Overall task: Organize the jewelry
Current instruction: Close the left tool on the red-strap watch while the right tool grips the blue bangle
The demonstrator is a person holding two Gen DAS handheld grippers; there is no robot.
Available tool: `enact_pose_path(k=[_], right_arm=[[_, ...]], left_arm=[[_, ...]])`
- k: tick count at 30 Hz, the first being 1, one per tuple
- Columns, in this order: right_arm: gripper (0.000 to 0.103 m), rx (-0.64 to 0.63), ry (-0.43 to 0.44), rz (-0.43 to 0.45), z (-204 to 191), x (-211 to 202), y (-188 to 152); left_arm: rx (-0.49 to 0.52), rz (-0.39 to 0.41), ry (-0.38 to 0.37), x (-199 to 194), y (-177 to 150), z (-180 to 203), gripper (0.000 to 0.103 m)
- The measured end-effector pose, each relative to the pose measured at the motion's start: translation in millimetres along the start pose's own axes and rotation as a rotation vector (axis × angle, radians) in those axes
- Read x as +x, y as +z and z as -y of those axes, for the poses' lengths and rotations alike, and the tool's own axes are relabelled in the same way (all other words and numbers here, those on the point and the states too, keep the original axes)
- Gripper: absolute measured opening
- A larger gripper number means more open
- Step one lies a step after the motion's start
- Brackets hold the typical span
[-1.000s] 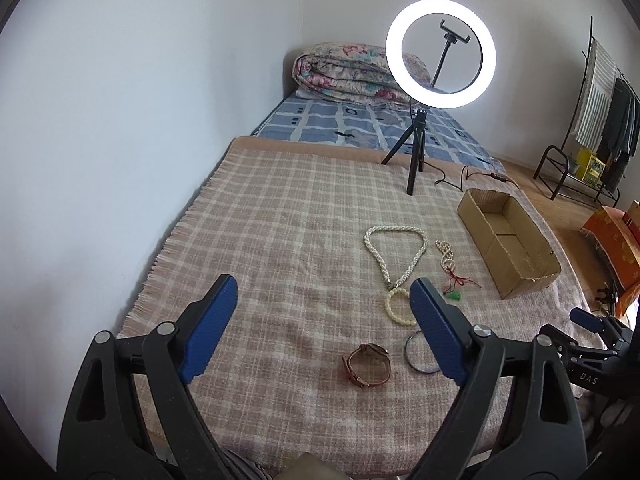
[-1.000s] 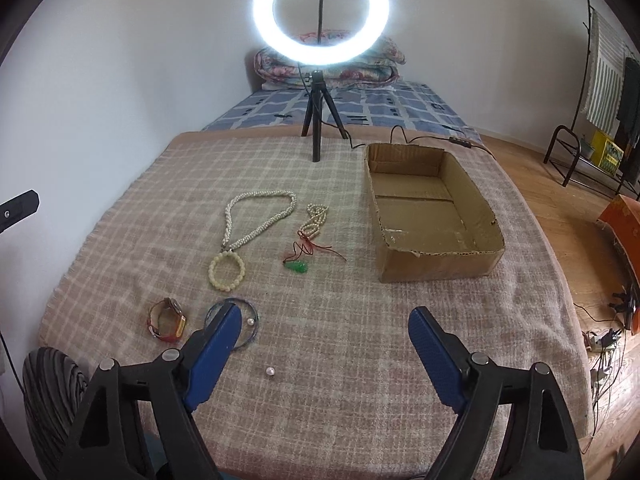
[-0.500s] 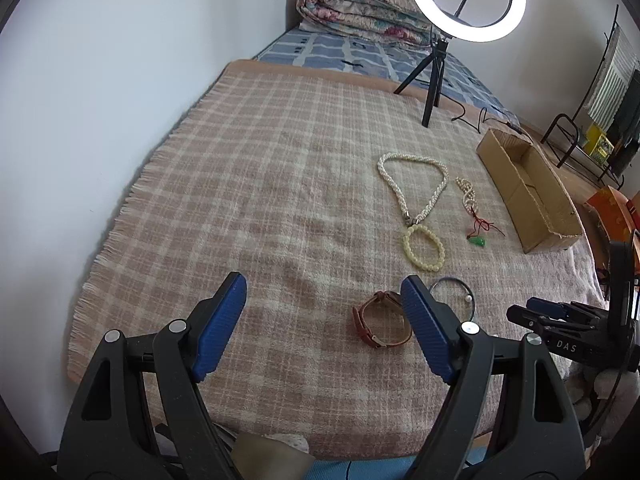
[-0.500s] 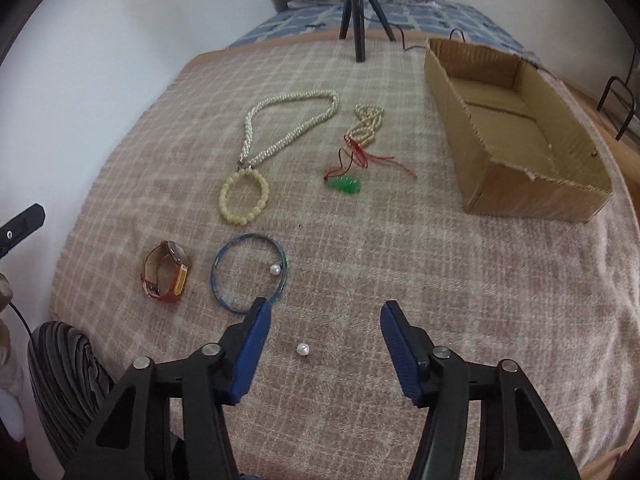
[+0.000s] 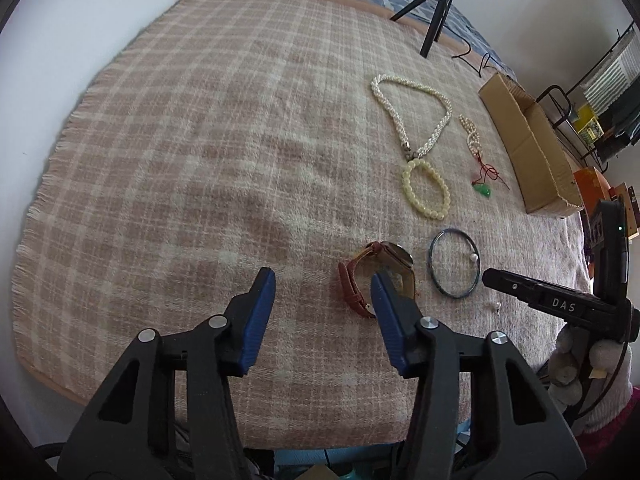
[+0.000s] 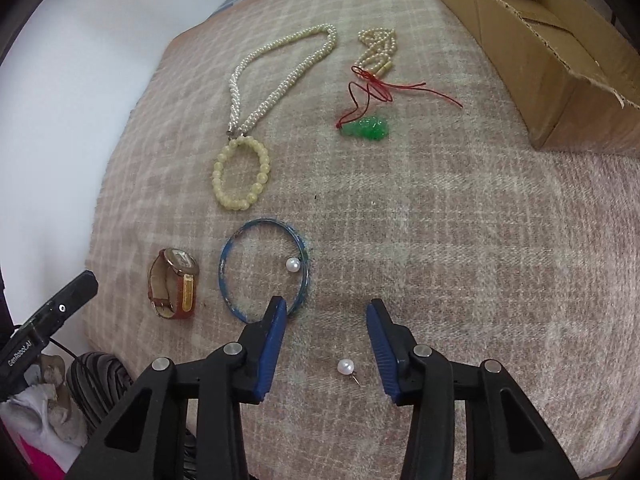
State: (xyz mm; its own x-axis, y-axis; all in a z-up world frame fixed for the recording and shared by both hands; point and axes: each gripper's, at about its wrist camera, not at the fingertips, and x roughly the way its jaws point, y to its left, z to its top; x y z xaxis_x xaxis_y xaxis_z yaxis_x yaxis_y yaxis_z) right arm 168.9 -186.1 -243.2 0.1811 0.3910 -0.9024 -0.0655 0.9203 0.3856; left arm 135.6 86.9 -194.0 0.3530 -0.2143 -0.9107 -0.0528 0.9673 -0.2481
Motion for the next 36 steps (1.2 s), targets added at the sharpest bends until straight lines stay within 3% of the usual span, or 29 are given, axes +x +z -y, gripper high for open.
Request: enact_pose_path(k=[6,17,23,28,36], right_arm=[[0.039,0.033,-0.005,-0.016,1.3,3.8,6.9],[0.034,0.02,-0.062,-0.037,-11.8,10.7,14.5],[0.03,-0.043,-0.183,-0.045,-40.0,29.3,20.8],[0.027,-0.177,-0.315,-0.024,-69.8,42.0,18.9],[0.006,-0.255,-0.308,-0.009,-79.9,45.7,19.9]], left_arm=[[-0.031,-0.067,-0.021,22.9,-0.3,-5.4,0.048],[-0.031,-0.085,-0.032,35.8,-0.9,-7.9,0.048],[-0.012,-0.089,-0.021,40.4,-0.3,-5.6,0.048],[0.014,-0.092,0.001,49.3,2.1,1.7,0.048],[0.107,-0.058,0.082,62.4,-0.7,17.2,0.048]])
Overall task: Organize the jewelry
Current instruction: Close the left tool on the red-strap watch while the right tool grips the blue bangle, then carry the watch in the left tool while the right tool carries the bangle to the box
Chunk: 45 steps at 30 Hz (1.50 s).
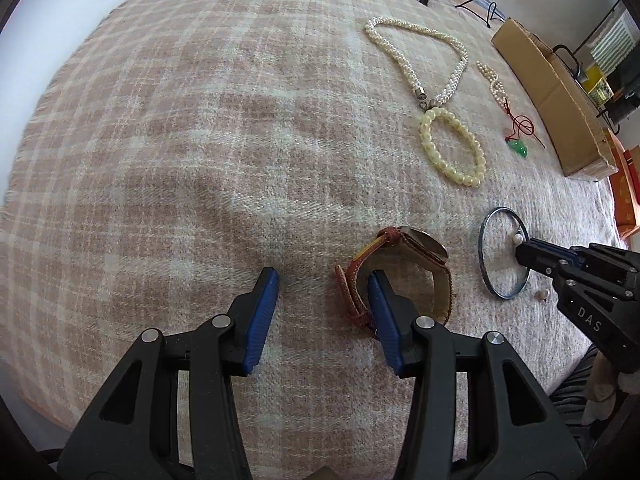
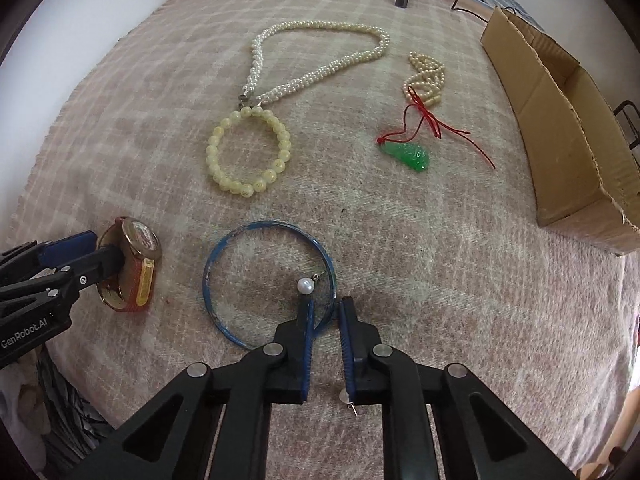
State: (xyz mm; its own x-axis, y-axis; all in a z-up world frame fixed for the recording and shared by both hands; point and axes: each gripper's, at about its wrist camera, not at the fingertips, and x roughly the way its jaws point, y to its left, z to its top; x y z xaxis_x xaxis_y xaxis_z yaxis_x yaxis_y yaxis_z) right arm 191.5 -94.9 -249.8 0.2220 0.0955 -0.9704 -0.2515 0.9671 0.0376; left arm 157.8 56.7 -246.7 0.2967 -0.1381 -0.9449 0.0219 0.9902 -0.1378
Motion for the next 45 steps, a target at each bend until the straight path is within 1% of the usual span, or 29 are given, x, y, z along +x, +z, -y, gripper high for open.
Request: enact_pose_path(k=[2,4,6,8,11,12,17,23,32,35,41,45], right_arm=[[0.003,0.013,0.022,0.007,7.2,0.5,-3.2],[0.001,0.026,0.038,0.016,18.5,0.8,-7.5],[0.001,0.03,0.046,0.028,18.8,-0.7,-8.3],[0.001,0.027,0.047,0.041,20.4,-6.8,-14.0],[0.001,0.023,0.056,0.061,27.0,-14.5,-21.3],[0.001,0.021,0.058,0.069,31.4,-21.7,-33.1],[0.001,0.003,0.053,0.102,26.7,-38.8,-42.6],[0.001,-0.035,0.02,0.162,29.0,-55.8,-43.3],[0.001,-0.078,-0.029,0.254,26.2,-80.4,-42.9],[0.001,-0.073,-0.032,0.285,31.5,-90.7,-44.6],[0.001,-0.07,-0.049,0.349,44.9,-112.8,-40.5],[0.001,-0.056,-0.04,0.378,57.0,-126.0,-37.0]], left_arm=[[0.024,0.018,0.019,0.8,-1.1,3.6,0.047],[0.041,0.036,0.033,0.8,-2.1,5.7,0.037],[0.044,0.047,0.036,0.6,-2.2,7.0,0.02],[0.036,0.049,0.024,0.4,-2.2,7.5,0.01],[0.024,0.058,0.016,-1.4,-3.3,6.8,0.009],[0.017,0.059,0.01,-1.4,-2.7,6.9,0.008],[-0.017,0.063,-0.03,-9.3,-5.6,0.7,0.007],[-0.048,0.07,-0.055,-18.4,-14.3,-6.8,0.007],[-0.083,0.111,-0.087,-38.4,-17.0,-11.2,0.007],[-0.075,0.135,-0.093,-49.4,-15.3,-7.9,0.007],[-0.052,0.181,-0.103,-63.5,-1.7,9.9,0.007],[-0.043,0.191,-0.127,-68.5,8.1,21.7,0.007]])
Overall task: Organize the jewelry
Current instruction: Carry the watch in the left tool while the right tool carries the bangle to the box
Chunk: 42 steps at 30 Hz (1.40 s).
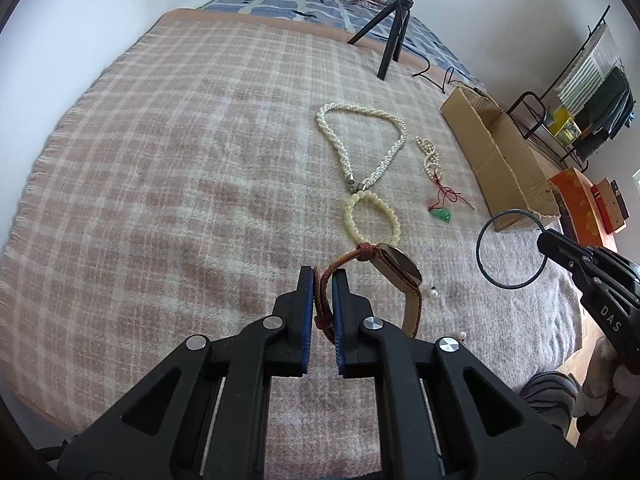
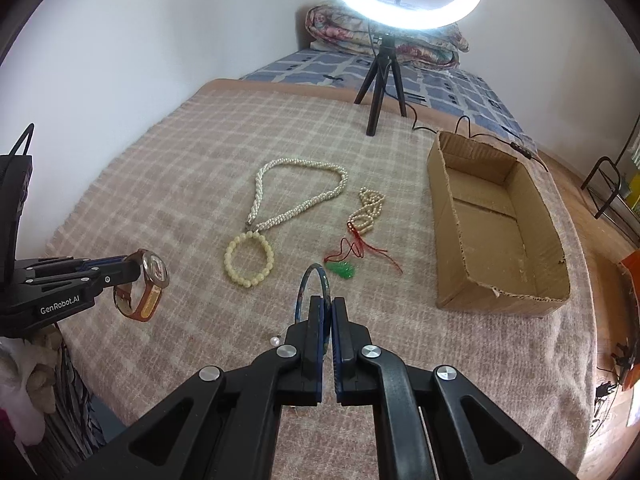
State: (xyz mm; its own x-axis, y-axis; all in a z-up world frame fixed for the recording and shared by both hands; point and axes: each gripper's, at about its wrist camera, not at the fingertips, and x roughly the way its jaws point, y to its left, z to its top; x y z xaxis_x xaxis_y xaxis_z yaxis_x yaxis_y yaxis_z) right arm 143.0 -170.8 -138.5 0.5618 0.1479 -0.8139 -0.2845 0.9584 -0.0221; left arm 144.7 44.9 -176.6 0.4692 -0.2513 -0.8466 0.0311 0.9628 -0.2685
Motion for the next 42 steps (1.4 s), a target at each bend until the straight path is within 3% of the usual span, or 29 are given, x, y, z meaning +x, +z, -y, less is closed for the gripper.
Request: enact_pose_path(k=[11,24,35,42], right_arm=[[0.001,0.044,-0.027,0.087,42.2,-22.0,18.1],[0.001,0.119,-0.095,0.156,119.2,-30.2,32.7],[0.001,0.163,-0.119,0.15,171.2,-7.6,34.8],[0.001,0.208,-0.101,0.122,194.2,15.3,28.8]], left_arm=[[0.054,0.031,-0.067,5.1,30.5,45.7,0.007],[0.123,0.066,-0.122,37.0,91.6,117.9,0.007],[0.167,0.091,-0.144,85.3,141.6,191.9,0.007],[0.172,0.059,-0.133,126.0,166.5,223.8,0.007]])
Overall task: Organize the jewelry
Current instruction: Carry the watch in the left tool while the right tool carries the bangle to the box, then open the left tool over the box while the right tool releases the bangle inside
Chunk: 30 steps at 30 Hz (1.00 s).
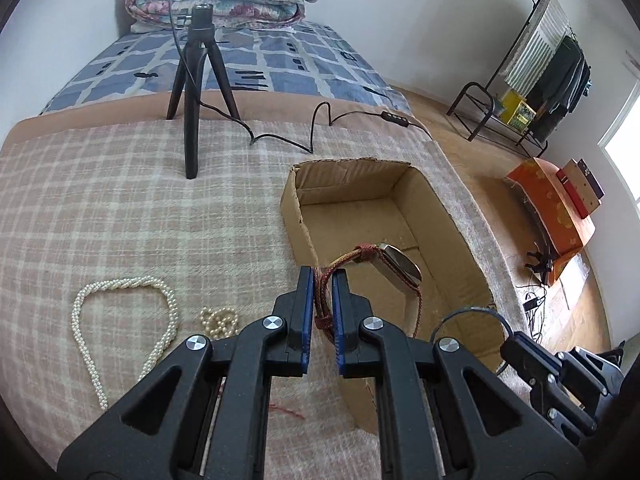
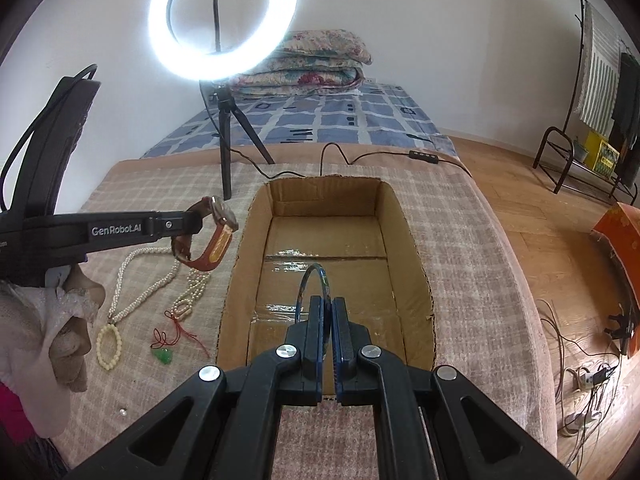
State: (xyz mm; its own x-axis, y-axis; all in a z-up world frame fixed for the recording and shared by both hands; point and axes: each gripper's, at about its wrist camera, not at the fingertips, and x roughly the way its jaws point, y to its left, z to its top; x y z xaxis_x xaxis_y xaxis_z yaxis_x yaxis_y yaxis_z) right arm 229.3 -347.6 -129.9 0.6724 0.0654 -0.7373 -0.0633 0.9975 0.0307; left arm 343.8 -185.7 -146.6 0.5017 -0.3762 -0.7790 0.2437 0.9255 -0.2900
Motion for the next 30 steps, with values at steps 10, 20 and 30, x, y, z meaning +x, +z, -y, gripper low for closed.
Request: enact_pose_path(k=[10,20,30], right_arm=[[0.001,0.026,-0.009,-0.03,17.9,26.0,-8.0],[0.028,0.025,0.002,-0.032,21.8,32.9,-10.6],[0.071,0.005,-0.018,0.033,13.7,13.2,-13.5]], left_arm=[[0.037,-0.02,0.05,47.9,23.2,17.8,0.007],[0.025,-0.03,0.055,60.2,26.7,27.1,0.024],[0.049,0.003,0.052,35.1,27.5,31.1,0.033]])
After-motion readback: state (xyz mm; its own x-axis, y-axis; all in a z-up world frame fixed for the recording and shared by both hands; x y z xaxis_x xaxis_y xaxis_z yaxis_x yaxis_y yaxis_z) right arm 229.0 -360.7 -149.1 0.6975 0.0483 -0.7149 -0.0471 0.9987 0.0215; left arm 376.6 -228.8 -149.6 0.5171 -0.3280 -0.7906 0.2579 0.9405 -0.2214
